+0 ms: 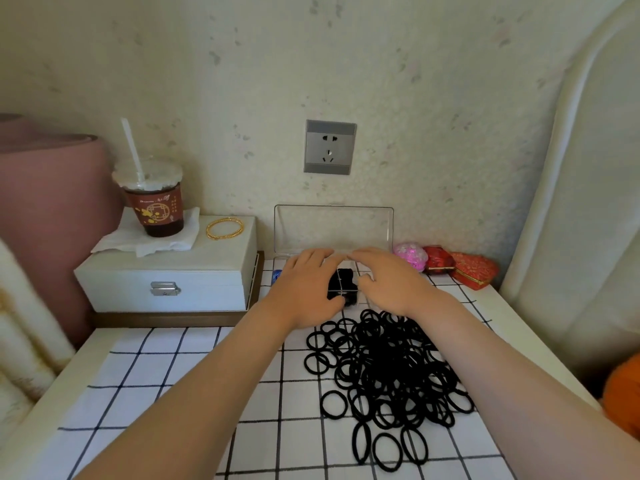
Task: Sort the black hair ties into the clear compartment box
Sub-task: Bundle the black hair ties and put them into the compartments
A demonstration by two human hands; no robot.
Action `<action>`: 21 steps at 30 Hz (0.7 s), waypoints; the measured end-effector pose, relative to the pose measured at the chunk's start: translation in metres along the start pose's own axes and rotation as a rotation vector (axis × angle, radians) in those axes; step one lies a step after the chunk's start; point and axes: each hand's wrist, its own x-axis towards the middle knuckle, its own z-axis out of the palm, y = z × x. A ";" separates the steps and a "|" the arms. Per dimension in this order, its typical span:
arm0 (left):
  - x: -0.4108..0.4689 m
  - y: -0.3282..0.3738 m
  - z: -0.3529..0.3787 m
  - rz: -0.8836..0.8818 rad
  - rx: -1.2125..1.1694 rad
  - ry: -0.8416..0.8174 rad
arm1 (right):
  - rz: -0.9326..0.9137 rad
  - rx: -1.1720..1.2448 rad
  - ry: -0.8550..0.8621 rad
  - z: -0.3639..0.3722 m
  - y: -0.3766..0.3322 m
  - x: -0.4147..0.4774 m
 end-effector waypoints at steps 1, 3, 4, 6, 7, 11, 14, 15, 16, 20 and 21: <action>-0.003 0.005 -0.002 0.010 -0.018 0.039 | 0.013 0.016 0.047 -0.002 0.001 -0.006; -0.010 0.019 -0.004 0.030 -0.079 0.132 | 0.033 0.039 0.116 -0.003 0.005 -0.021; -0.014 0.028 -0.004 0.041 -0.116 0.168 | 0.043 0.045 0.133 -0.002 0.007 -0.029; -0.024 0.045 -0.001 0.069 -0.173 0.167 | 0.067 0.032 0.150 0.000 0.011 -0.049; -0.029 0.053 0.002 0.088 -0.182 0.136 | 0.079 -0.004 0.153 0.001 0.013 -0.059; -0.050 0.077 0.012 0.116 -0.175 -0.051 | 0.250 -0.344 0.038 0.012 0.020 -0.095; -0.064 0.092 0.014 0.050 -0.148 -0.304 | 0.324 -0.313 -0.082 0.019 0.029 -0.110; -0.068 0.097 0.014 0.035 -0.124 -0.378 | 0.331 -0.290 -0.106 0.021 0.033 -0.114; -0.072 0.101 0.016 0.031 -0.095 -0.428 | 0.338 -0.271 -0.127 0.021 0.037 -0.117; -0.086 0.105 0.025 0.045 -0.004 -0.488 | 0.354 -0.119 -0.211 0.030 0.042 -0.126; -0.088 0.103 0.027 0.043 0.001 -0.477 | 0.352 -0.093 -0.206 0.034 0.042 -0.127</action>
